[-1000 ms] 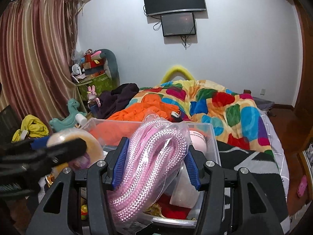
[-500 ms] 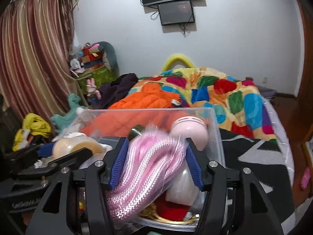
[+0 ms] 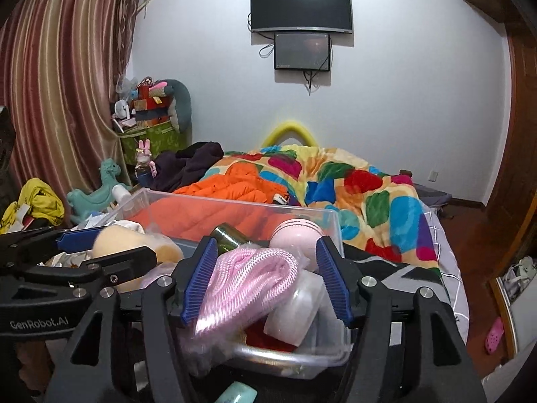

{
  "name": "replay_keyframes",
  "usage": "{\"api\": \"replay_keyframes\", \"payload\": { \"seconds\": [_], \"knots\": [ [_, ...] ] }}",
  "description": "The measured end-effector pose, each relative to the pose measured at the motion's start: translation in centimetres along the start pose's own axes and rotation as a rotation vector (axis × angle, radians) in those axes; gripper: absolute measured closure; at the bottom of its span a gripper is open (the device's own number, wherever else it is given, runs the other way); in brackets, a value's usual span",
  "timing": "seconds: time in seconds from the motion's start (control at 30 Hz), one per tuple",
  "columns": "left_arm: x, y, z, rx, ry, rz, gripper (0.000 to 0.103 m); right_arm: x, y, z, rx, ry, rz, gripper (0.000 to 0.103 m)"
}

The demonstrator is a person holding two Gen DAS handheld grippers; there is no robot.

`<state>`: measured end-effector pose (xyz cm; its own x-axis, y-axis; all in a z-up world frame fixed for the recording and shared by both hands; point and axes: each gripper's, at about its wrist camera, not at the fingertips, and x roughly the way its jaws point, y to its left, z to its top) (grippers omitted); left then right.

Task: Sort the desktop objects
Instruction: 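Lower the rope bag into the clear box with the right gripper while the left lowers the beige jar in, then move the right gripper to the mint-green tube and grasp it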

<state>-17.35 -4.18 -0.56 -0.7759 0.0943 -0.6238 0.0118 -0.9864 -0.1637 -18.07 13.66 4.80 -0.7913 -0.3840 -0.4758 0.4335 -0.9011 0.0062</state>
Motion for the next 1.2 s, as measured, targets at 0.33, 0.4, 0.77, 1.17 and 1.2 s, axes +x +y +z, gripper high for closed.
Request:
{"api": "replay_keyframes", "payload": {
  "seconds": [0.33, 0.4, 0.77, 1.17, 1.2],
  "knots": [
    [-3.6, -0.7, 0.5, 0.035, -0.082, 0.035, 0.027, -3.8, -0.4, -0.2, 0.007, -0.063, 0.005, 0.021],
    [-4.5, -0.6, 0.4, 0.035, -0.096, 0.032, 0.025, -4.6, -0.2, -0.4, -0.002, -0.076, 0.008, 0.019],
    [-7.3, 0.9, -1.9, 0.047, -0.11, 0.083, 0.012, -6.6, 0.5, -2.3, -0.007, -0.063, 0.026, 0.005],
    [-4.8, 3.3, -6.3, 0.058, 0.023, 0.179, 0.012, -4.0, -0.4, -6.0, 0.048, 0.077, -0.005, 0.005],
    [-4.4, 3.5, -6.5, 0.052, 0.034, 0.18, 0.012, -3.9, -0.5, -6.2, 0.052, 0.083, -0.008, 0.005]
  ]
}}
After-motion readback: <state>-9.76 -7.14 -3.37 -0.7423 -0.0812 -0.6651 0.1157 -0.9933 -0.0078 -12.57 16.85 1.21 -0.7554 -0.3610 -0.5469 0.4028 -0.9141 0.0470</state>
